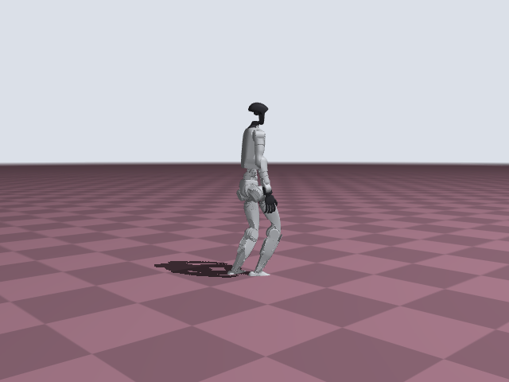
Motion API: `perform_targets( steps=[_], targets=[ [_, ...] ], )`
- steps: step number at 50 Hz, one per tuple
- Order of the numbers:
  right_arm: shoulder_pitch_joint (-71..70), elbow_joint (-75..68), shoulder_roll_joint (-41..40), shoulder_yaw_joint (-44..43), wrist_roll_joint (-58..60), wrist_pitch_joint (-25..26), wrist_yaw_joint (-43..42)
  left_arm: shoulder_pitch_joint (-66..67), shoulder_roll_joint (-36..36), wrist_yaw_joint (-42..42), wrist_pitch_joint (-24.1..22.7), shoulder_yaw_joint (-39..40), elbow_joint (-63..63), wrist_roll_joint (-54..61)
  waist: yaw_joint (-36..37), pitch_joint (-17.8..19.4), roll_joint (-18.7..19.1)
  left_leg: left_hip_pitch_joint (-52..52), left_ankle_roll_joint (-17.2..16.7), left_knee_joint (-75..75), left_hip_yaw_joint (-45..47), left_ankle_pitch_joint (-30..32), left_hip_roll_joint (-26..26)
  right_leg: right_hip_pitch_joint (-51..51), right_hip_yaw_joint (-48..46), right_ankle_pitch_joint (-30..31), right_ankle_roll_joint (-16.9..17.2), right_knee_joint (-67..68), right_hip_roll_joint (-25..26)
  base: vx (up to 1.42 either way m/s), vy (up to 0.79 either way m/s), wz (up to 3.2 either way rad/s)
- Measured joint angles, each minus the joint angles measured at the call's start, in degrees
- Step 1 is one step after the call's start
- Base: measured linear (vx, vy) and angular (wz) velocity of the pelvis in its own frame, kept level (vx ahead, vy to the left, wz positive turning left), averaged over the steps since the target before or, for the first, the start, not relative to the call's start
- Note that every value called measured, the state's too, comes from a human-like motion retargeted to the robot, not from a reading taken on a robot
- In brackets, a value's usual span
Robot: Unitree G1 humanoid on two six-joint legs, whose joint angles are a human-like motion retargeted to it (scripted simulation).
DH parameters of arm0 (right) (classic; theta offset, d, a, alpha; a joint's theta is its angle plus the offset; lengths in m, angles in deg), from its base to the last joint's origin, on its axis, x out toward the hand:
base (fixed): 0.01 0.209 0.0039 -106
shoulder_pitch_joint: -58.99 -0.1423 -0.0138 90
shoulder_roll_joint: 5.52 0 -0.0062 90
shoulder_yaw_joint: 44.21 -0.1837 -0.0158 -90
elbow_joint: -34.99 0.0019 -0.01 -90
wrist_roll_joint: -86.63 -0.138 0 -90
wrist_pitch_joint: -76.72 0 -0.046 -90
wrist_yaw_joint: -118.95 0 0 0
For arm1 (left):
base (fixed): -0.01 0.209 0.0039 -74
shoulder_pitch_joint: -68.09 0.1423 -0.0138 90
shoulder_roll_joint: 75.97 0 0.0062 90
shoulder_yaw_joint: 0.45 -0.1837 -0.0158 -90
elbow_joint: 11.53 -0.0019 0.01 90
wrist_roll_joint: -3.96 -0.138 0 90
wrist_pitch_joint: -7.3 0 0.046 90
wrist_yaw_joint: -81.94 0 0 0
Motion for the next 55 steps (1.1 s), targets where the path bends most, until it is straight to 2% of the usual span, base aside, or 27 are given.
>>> perform_targets(
  steps=[5,10,14,17,22,25,29,33,37,40,45,47,50,55],
  targets=[
    [1.44,-0.9,-0.51,-1.97,-0.93,-0.2,-0.97,0.83,0.0,0.89,-0.49,2.57,0.36,2.83,0.91,-0.37,0.49,0.51,-1.16,6.61,-0.53,0.96,3.77,3.05,-0.59,-0.79,-2.01,0.46,2.04,0.25,-0.09,0.03],
    [1.86,-1.76,-0.84,-2.69,-1.61,-0.23,-1.95,1.28,-0.3,1.37,-0.46,3.97,0.22,4.93,3.15,0.38,2.62,-2.52,-2.67,22.35,-4.12,4.7,10.94,8.79,-1.68,-3.41,-6.38,-2.07,7.73,0.25,-0.12,-0.11],
    [1.11,-2.34,-0.53,-2.59,-1.27,-0.26,-3.03,0.8,-0.26,1.64,-0.02,4.33,-0.43,4.53,5.27,1.67,4.5,-6.54,-1.44,33.78,-6.59,2.52,17.3,12.98,-2.31,-6.31,-8.57,-4.33,12.51,0.25,-0.1,-0.13],
    [0.07,-2.45,-0.44,-2.34,-0.51,-0.57,-3.74,-0.08,0.0,1.83,0.24,4.65,-1.34,3.85,6.46,2.59,5.45,-9.02,-0.81,34.43,-7.49,0.02,19.65,16.71,-1.63,-6.14,-8.85,-7.96,15.26,0.24,-0.05,-0.07],
    [0.62,-0.81,-0.68,-0.99,0.82,-0.95,-3.36,0.51,0.63,1.75,0.21,3.86,-1.93,3.93,6.82,2.33,4.07,-8.65,-0.84,23.49,-6.34,0.56,15.08,18.4,0.42,-5.23,-7.53,-6.19,13.27,0.19,0.0,-0.11],
    [1.14,0.47,-0.47,-0.19,1.26,-0.84,-2.49,1.13,1.15,1.47,0.39,2.88,-1.88,3.91,5.68,1.61,2.57,-6.45,-0.46,16.55,-5.0,4.09,10.55,16.56,1.21,-3.73,-6.54,-1.27,9.51,0.14,0.02,-0.04],
    [1.18,1.07,0.09,0.27,0.53,-0.28,-1.01,1.7,1.95,1.06,0.86,1.23,-1.68,3.39,2.54,0.99,0.11,-3.24,1.0,10.07,-2.45,9.23,4.33,10.83,3.63,1.1,-3.85,9.75,3.47,0.12,0.04,0.14],
    [1.05,0.31,0.21,-0.26,-0.53,0.23,-0.36,2.16,2.32,0.45,1.19,0.44,-1.42,2.96,-0.52,0.03,-0.87,-2.22,0.82,6.11,-1.33,14.62,0.87,5.65,6.84,1.84,-2.83,13.66,1.11,0.14,0.03,0.21],
    [1.43,-0.39,-0.1,-1.32,-1.53,0.56,-0.94,2.68,2.52,-0.34,1.45,0.16,-1.19,3.04,-1.73,-0.85,0.9,-3.32,-0.31,7.29,-1.65,17.38,2.5,4.24,8.55,3.84,-3.29,7.56,3.55,0.18,0.02,0.1],
    [1.26,-0.39,-0.6,-1.79,-2.03,0.6,-1.49,2.7,2.27,-0.57,1.26,-0.08,-0.78,2.93,-1.13,-0.8,2.95,-5.13,-1.34,12.62,-2.98,14.5,5.6,5.7,8.75,4.15,-3.92,2.55,7.05,0.17,0.0,-0.1],
    [1.42,-1.06,-0.66,-1.32,-2.01,0.24,-2.57,2.06,1.66,0.88,0.79,-0.64,-0.01,1.7,0.66,0.11,4.16,-8.34,-2.32,26.63,-4.62,6.45,10.24,7.48,6.57,-5.59,-5.23,3.93,9.84,0.13,-0.01,-0.1],
    [0.31,-1.65,-0.6,-1.33,-1.89,0.09,-3.19,0.82,1.49,1.47,0.84,-0.68,-0.17,0.83,1.19,1.04,4.99,-9.45,-2.09,30.12,-4.98,4.77,12.77,9.15,5.56,-6.95,-5.61,2.21,11.26,0.12,-0.02,0.09],
    [-0.6,-1.9,-0.72,-1.13,-1.7,-0.25,-3.84,-0.02,1.77,1.71,0.7,-0.63,-0.7,0.5,1.77,1.98,6.19,-10.3,-2.08,30.53,-5.7,3.36,14.44,11.82,4.97,-5.86,-5.81,-1.67,13.04,0.09,-0.01,-0.03],
    [-0.31,-0.58,-0.74,-0.38,-1.58,-0.38,-3.86,0.62,2.36,0.89,0.74,-2.0,-1.07,0.32,1.93,1.22,6.53,-9.93,-2.65,23.82,-5.78,4.11,12.33,14.07,4.91,-2.61,-5.07,-5.88,12.9,0.04,0.0,-0.06]
  ],
)
